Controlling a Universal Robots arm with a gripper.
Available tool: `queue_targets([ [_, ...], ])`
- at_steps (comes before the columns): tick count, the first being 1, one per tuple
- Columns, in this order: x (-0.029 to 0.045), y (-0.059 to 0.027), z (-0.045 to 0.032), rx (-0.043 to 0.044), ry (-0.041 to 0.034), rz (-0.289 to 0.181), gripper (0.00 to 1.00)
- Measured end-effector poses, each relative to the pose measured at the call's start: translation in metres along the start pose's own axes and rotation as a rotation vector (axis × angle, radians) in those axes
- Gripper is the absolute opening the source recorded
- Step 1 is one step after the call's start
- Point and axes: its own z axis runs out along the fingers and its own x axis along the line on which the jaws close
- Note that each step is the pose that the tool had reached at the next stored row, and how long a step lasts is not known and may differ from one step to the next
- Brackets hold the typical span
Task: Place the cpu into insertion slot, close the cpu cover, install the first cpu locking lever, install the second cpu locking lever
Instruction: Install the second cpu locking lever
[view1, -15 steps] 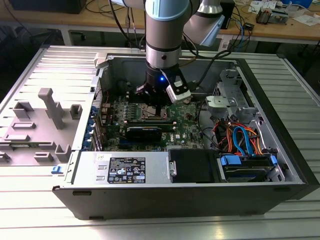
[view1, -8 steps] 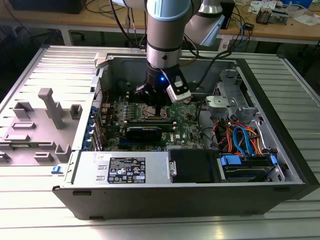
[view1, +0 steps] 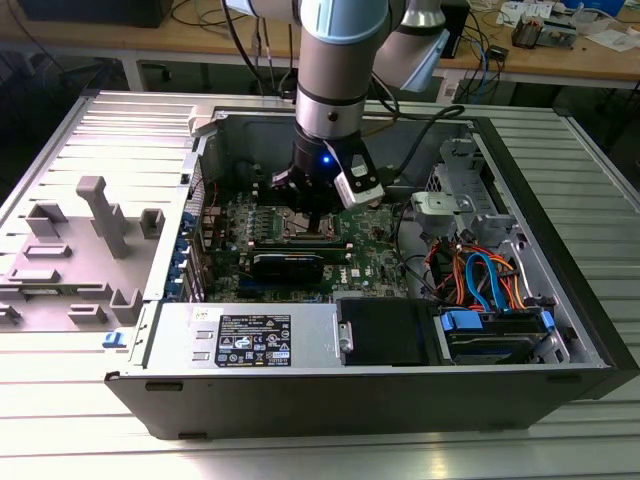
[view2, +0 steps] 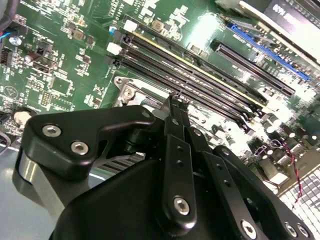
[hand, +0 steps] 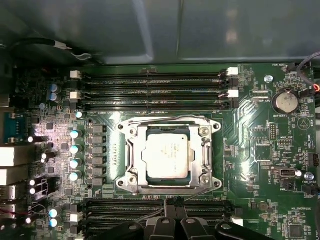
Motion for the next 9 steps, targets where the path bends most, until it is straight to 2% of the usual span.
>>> queue_targets([
  [1,0.0,0.0,0.0,0.0001,0.0198,0.0,0.11],
  [3,0.0,0.0,0.0,0.0,0.0398,-0.002,0.11],
  [4,0.0,-0.0002,-0.0001,-0.0009,0.0543,-0.006,0.11],
  [5,0.0,-0.0004,0.0,-0.0043,0.0657,-0.011,0.11],
  [6,0.0,-0.0007,0.0002,-0.0082,0.0728,-0.018,0.11],
  [9,-0.0003,-0.0026,0.0002,-0.0147,0.0871,-0.024,0.11],
])
